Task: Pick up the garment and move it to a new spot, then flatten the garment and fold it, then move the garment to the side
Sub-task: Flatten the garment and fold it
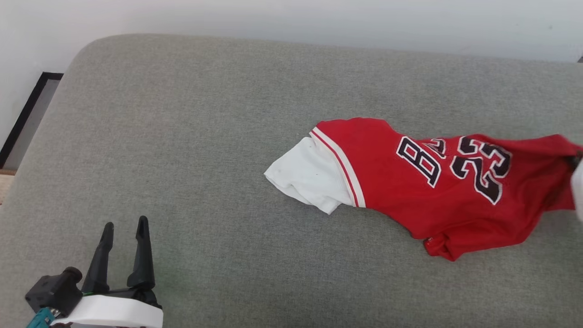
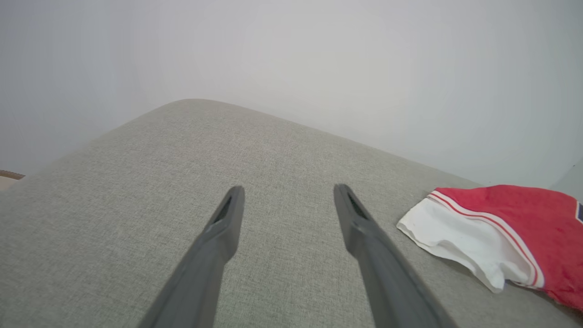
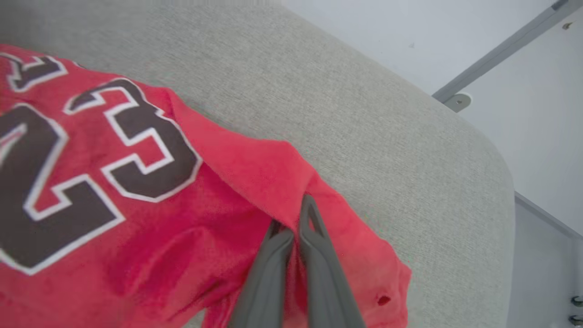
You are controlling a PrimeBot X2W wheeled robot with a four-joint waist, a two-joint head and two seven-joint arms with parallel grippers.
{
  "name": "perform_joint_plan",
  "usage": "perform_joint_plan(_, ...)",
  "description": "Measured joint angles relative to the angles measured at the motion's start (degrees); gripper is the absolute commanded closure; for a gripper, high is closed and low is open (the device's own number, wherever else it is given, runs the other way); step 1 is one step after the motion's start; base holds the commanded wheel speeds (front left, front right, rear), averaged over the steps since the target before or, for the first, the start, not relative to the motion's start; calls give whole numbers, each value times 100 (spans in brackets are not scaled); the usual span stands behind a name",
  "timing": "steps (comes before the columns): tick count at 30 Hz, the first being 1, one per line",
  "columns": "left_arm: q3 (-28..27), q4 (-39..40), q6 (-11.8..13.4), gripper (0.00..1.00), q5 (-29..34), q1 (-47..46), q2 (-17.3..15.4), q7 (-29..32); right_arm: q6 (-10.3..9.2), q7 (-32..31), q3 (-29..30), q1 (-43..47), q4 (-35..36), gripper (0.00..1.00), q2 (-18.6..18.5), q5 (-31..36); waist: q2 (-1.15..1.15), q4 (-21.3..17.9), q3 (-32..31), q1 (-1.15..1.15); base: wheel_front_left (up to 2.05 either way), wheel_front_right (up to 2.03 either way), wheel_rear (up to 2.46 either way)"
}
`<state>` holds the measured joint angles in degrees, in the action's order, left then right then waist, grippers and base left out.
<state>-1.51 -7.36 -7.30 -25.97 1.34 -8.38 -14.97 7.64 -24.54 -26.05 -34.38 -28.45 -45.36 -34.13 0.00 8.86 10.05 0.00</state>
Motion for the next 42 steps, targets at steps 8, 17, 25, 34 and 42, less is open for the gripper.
perform_joint_plan(8, -133, 2, 0, 0, -22, 47, -33, 0, -2, -171, -143, 609, 1386, 100, 204, -99, 0, -169, -71, 0, 0, 0, 0)
perform_joint_plan(17, -171, 2, 0, 0, -21, 107, -24, 0, -15, -790, -324, 1663, 3244, 100, 474, -470, 0, -235, -96, 0, 0, 0, 0)
perform_joint_plan(25, -125, -75, 0, 0, -22, 88, -3, 0, -14, -1268, -1018, 2110, 3939, 100, 627, -577, 0, -187, -29, 0, 0, 0, 0)
perform_joint_plan(34, -67, -167, 0, 0, -54, 37, -4, 0, -14, -1096, -1233, 2108, 3628, 0, 873, -572, 0, -102, -46, 0, 0, 0, 0)
perform_joint_plan(42, -38, -202, 0, 0, -81, 94, -48, 0, -14, -954, -616, 2104, 3758, 0, 1011, -689, 0, -26, -161, 0, 0, 0, 0)
